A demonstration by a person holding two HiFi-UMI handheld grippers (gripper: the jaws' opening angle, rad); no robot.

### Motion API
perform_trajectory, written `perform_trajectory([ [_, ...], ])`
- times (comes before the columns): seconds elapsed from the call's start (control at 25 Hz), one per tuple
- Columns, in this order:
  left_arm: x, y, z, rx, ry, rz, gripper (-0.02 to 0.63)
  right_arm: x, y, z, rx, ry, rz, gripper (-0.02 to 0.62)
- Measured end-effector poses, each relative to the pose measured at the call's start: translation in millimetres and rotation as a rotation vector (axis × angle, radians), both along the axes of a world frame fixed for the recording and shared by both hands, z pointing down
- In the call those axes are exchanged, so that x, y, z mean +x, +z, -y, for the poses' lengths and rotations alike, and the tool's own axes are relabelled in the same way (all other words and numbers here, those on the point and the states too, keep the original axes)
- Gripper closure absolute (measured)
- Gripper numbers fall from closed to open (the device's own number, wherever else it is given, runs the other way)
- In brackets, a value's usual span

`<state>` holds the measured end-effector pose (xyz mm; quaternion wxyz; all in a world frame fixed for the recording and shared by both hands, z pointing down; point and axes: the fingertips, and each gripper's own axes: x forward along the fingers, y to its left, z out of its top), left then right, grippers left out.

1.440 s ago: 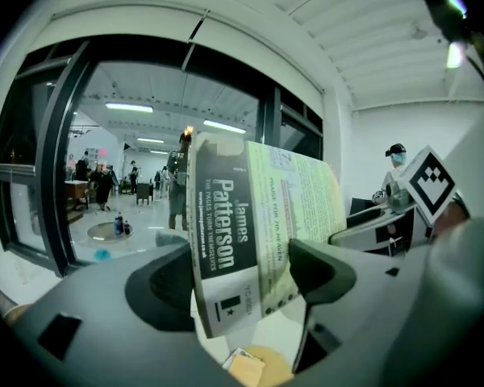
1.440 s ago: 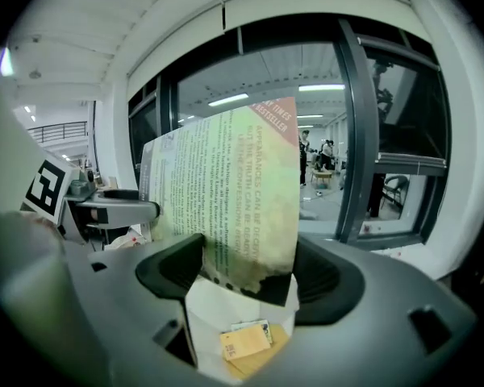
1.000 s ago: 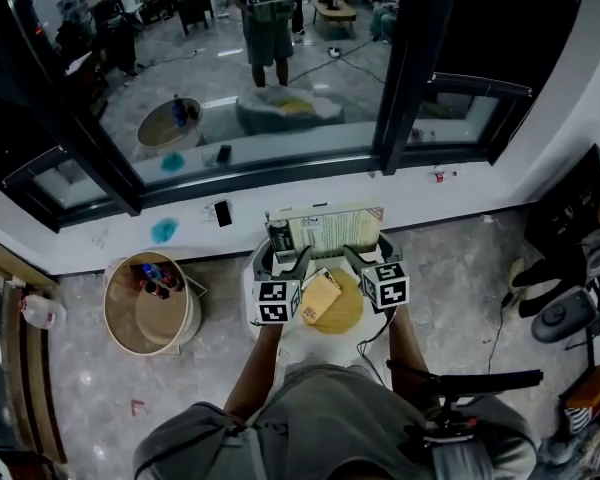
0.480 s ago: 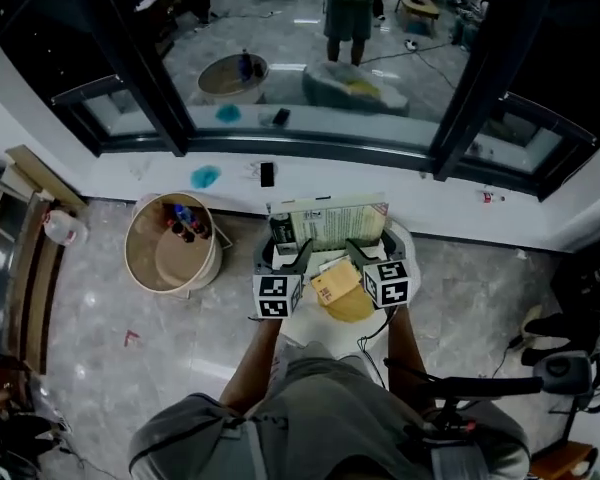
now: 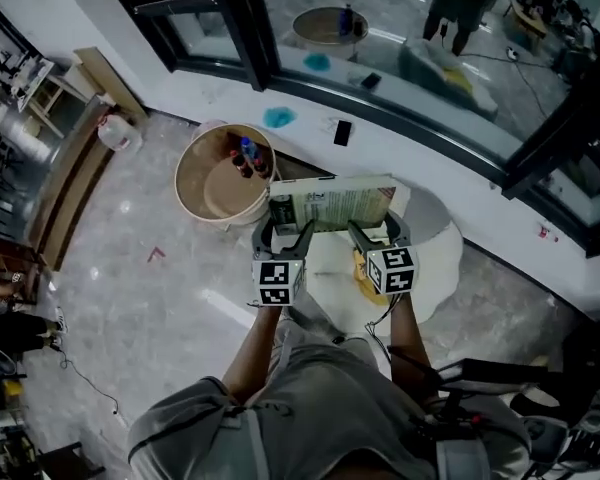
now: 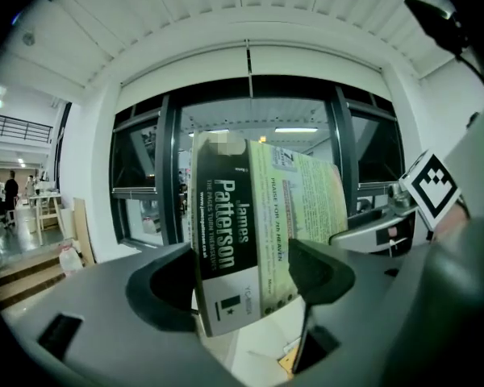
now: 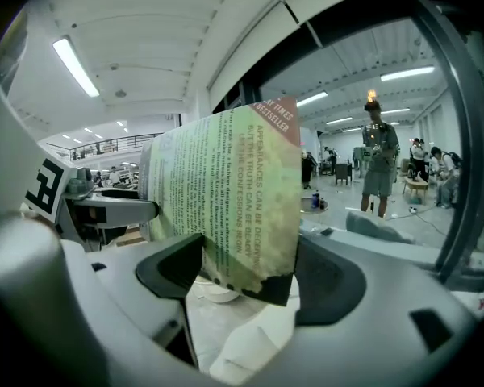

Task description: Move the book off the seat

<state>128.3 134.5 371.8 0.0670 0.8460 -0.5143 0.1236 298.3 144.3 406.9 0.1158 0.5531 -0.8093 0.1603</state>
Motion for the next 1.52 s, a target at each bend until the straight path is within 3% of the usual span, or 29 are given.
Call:
perform_trajectory([
  [0.16,-59.5,6.0,6.8,-0.015,-0.035,-0.028,0.247,-57.7,-1.0,13.9,-0.019,-0.043,-0.031,0.245],
  [0.52,-244.7,-1.9,50.4,-0.001,-0.082,-0.062,0.247,-242.5,-10.0,66.1,-0.002,-0.109,-0.061,0.245],
  [0.68,-309.8,-0.7,56.4,-0.003,-0.125,-0.089,0.247,-307.0,-13.4,79.5,0.011,-0.152,-0.086,0.245],
  [1.16,-418.6,39.8,62.7,-0.093,-0.250,-0.193,0.249,-417.6,8.4,106.6,-0.020,-0.282,-0.190,0.245],
  [1.52,-470.7,70.4,106.7,-0.135,-0.367,-0.160,0.247,-475.7,47.0,168.1,-0.071,-0.394,-0.161,0.245],
])
